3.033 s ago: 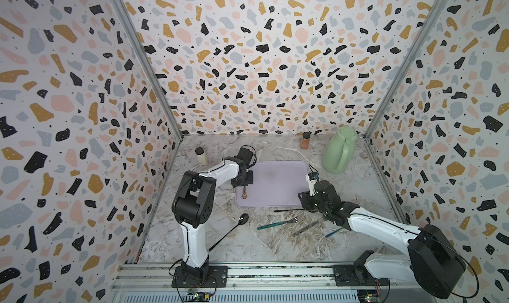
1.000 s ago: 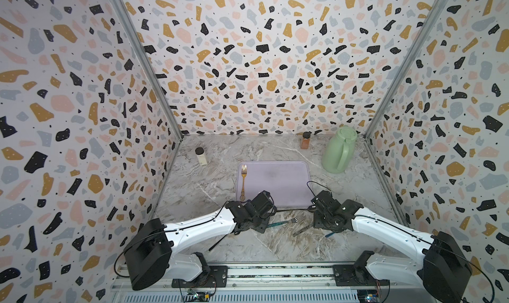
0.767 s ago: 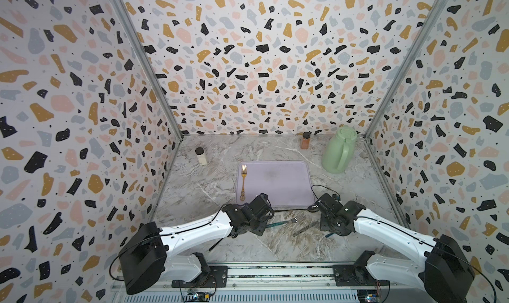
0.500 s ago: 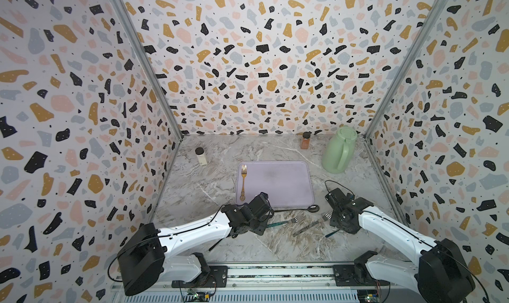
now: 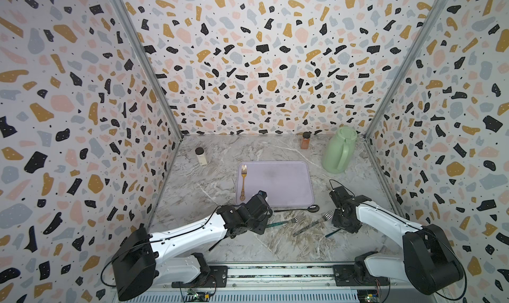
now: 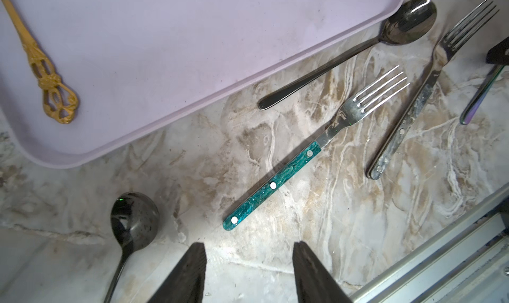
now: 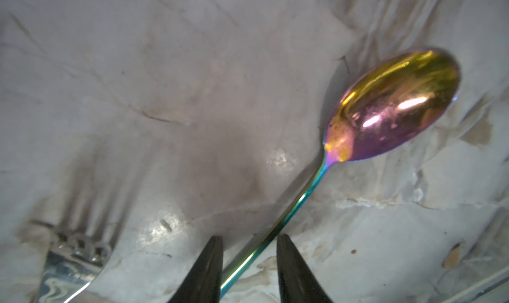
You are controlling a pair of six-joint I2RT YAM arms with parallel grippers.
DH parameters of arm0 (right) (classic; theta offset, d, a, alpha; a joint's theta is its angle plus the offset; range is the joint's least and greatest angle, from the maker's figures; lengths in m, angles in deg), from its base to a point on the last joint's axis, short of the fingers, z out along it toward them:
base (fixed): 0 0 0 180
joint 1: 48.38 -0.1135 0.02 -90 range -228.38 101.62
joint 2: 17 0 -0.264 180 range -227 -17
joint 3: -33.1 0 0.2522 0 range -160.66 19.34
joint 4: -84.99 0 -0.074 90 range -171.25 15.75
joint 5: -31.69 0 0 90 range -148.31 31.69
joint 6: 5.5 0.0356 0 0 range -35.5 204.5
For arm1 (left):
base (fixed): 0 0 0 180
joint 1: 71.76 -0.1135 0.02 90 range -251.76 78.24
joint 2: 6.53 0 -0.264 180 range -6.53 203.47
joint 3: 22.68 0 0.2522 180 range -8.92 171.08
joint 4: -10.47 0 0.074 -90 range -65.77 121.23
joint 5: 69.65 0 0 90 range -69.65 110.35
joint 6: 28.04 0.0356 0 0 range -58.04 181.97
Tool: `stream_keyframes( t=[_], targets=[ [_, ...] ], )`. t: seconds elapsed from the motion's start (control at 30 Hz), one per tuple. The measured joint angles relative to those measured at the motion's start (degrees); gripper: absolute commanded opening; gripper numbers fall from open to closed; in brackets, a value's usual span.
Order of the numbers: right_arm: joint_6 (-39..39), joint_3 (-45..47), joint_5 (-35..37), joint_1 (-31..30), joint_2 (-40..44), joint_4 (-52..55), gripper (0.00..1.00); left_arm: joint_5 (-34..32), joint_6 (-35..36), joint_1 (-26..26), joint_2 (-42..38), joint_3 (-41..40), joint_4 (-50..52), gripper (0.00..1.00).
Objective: Set the spoon and fork side by side
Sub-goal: Pick up the spoon from the center of the board.
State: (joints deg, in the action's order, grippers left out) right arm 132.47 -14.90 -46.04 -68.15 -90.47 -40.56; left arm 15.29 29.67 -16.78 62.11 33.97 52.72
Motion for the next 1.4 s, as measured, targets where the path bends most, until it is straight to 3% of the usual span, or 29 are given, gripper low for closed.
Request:
stream_keyframes(
  t=[0.67,1.07,1.23,1.4],
  targets=[
    [-5.40,-0.72,-4.37,5.40,-1.53,-3.85,0.03,-1.27,-0.59,0.33,-2.67,0.09,4.22,0.54],
    [-6.45,-3.39,-4.07,5.95,0.28,2.32,0.00,-1.79,-1.01,0.39,-5.73,1.20,6.60,0.55],
    [-6.78,-12.26,-3.41,4.66,3.48,8.81,0.01,-3.08,-1.03,0.39,-9.27,2.36,8.87,0.55],
    [-5.95,-21.84,-1.95,-0.70,2.58,12.90,0.01,-4.26,-1.25,0.44,-12.44,3.04,11.63,0.56]
  ],
)
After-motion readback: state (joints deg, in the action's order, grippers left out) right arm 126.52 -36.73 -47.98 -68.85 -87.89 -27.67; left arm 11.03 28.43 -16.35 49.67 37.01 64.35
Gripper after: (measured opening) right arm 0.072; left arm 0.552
